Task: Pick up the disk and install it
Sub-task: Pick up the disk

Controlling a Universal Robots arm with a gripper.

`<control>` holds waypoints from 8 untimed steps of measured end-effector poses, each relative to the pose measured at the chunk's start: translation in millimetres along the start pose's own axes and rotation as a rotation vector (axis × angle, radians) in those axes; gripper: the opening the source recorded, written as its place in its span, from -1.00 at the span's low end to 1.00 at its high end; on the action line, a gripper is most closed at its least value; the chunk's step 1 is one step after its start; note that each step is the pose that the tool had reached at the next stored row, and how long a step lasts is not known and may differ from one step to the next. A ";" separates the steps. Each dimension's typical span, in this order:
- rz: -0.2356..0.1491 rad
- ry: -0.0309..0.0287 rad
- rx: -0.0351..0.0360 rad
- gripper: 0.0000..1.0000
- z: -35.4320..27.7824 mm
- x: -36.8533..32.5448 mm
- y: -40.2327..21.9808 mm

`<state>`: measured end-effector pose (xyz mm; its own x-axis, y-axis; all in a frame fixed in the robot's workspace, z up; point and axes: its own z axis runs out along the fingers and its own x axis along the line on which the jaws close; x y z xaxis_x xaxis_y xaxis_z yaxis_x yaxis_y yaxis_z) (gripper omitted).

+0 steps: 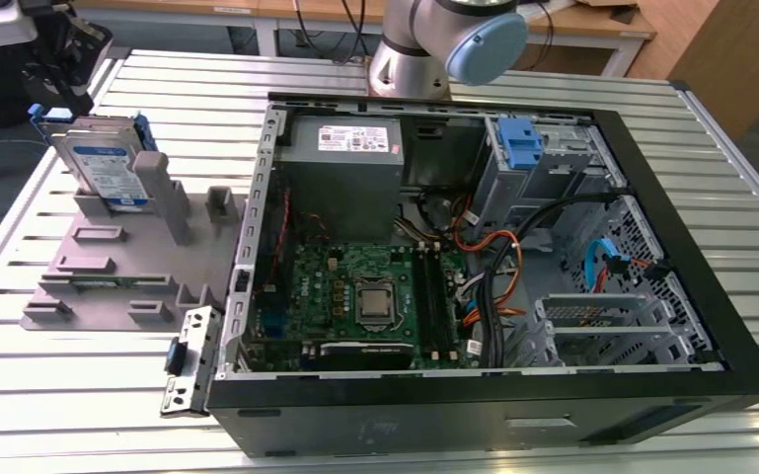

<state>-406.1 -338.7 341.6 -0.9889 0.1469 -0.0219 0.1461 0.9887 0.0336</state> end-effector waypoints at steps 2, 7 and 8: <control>0.002 -0.0001 0.0000 -0.79 0.0 0.0 0.0; 0.003 -0.0001 0.0000 -0.79 0.0 0.0 0.0; 0.003 -0.0001 0.0000 -0.79 0.0 0.0 0.0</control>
<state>-406.1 -338.7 341.6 -0.9885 0.1495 -0.0219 0.1487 0.9883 0.0336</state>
